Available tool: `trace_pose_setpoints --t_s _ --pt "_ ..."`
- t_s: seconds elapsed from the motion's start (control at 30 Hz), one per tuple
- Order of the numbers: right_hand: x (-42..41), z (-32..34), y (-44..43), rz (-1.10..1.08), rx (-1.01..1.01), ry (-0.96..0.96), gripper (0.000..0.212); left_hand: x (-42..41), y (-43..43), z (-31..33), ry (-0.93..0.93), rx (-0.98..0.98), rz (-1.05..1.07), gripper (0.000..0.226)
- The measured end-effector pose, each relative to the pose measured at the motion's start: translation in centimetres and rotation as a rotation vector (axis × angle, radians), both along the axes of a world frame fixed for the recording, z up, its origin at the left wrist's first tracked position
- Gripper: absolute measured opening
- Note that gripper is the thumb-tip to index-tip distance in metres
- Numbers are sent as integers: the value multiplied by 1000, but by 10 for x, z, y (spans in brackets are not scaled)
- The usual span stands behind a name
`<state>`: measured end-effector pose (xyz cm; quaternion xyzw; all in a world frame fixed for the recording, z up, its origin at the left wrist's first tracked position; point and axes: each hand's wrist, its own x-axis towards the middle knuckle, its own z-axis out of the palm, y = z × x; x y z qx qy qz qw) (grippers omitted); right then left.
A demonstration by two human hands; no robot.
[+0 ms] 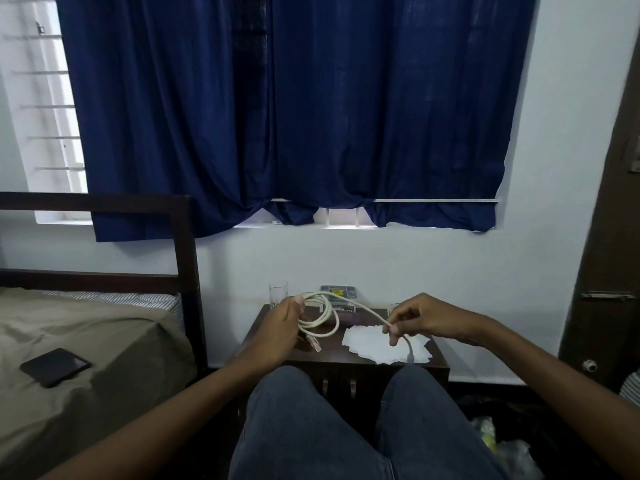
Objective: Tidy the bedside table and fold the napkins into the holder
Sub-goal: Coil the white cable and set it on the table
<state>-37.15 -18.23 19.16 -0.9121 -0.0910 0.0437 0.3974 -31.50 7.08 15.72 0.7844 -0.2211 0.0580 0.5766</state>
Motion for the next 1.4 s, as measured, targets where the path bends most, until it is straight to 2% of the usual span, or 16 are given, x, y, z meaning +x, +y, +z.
trace_pose_setpoints --t_s 0.07,0.13,0.33,0.47,0.57,0.67,0.73,0.83,0.9,0.97,1.03,1.13,1.27,1.33,1.4 --pt "-1 2 0 -8 -89 -42 10 2 0 -2 -60 60 55 36" --pt "-3 7 4 -1 -61 -62 10 2 -1 -3 -119 133 118 36" --pt "-17 36 36 10 649 -99 11 -2 -1 -7 -222 199 144 42" --pt "-20 36 60 -10 864 -100 11 -15 -8 -8 -248 225 80 37" --pt "-17 27 66 -36 877 -94 11 -21 -11 -7 -247 216 56 35" --pt "-15 17 67 -43 836 -128 10 -22 -12 -5 -164 145 57 33" --pt "-14 10 68 -86 677 -213 10 -22 -11 -4 -146 137 62 33" --pt "-13 1 71 -117 302 -378 9 -23 -11 -4 -104 112 21 32" --pt "-12 -2 74 -87 79 -468 10 -22 -14 -5 48 10 -46 34" --pt "-12 -2 74 -76 10 -517 14 -21 -17 -3 285 -174 -88 36" --pt "-12 -1 69 -130 133 -484 17 -21 -18 1 430 -317 -105 37" --pt "-7 -5 62 -182 343 -324 18 -23 -19 4 459 -377 -127 37" --pt "-5 -24 69 -11 655 17 35 -27 -21 1 450 -348 -220 41" --pt "-7 -27 74 53 657 58 32 -28 -21 -1 435 -324 -245 43" --pt "-5 -27 74 24 594 0 25 -30 -21 -1 432 -320 -250 42"
